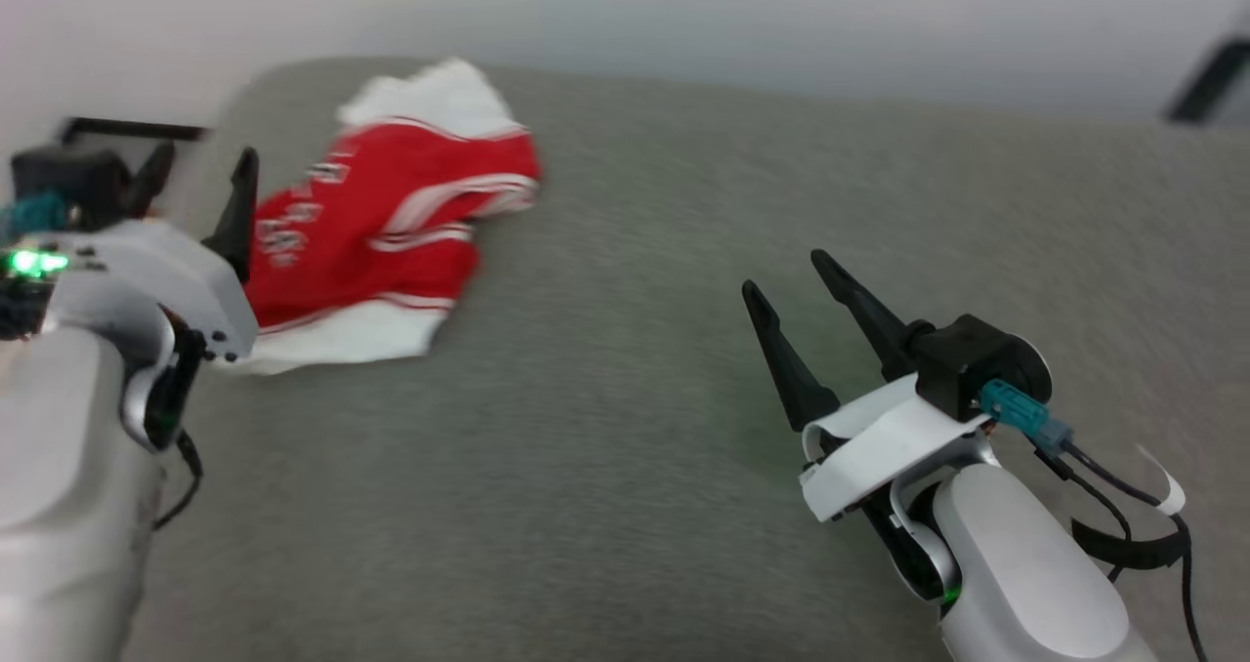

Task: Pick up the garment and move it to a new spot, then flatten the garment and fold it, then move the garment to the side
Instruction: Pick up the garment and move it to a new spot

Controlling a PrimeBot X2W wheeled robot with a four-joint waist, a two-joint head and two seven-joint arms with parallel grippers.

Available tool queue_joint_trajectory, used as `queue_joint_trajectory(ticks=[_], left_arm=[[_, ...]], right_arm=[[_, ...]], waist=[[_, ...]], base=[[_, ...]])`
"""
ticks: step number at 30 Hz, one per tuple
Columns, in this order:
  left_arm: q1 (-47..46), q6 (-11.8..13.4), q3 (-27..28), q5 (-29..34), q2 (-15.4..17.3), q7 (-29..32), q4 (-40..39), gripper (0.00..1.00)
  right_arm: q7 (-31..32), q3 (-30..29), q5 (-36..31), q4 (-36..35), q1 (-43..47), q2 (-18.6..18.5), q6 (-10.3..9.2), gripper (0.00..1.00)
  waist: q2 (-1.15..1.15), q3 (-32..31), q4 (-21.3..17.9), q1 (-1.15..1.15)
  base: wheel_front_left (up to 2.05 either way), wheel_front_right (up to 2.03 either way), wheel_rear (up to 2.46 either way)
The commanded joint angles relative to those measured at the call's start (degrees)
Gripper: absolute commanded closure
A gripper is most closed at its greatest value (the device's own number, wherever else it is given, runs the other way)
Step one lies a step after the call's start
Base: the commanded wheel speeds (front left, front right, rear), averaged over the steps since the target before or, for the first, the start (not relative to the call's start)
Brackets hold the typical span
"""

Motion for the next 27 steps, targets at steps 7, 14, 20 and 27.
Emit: queue_joint_trajectory(ticks=[7,14,20,27], left_arm=[[-5.89,-0.12,-12.78,-13.24,8.45,17.16,2.64,0.00],[-9.24,-0.13,-16.01,-20.26,14.09,26.40,6.78,0.00],[-9.53,-0.13,-17.47,-25.55,14.75,33.63,9.52,0.00],[-7.71,-0.06,-20.47,-29.47,13.06,36.19,10.94,0.00]], right_arm=[[-0.04,-1.24,-0.86,-1.73,-1.52,0.57,-0.08,0.00],[-0.04,-1.59,-1.54,-4.09,-2.55,0.80,-0.08,0.00],[-0.05,-1.25,-2.54,-5.75,-3.21,0.68,-0.08,0.00],[-0.04,-0.86,-3.13,-7.27,-3.99,0.85,-0.08,0.00]], waist=[[0.00,12.74,-14.37,0.00],[0.00,16.46,-17.62,0.00],[0.00,19.20,-18.87,0.00],[0.00,20.48,-18.96,0.00]], base=[[0.00,0.00,0.00],[0.00,0.00,0.00],[0.00,0.00,0.00],[0.00,0.00,0.00]])
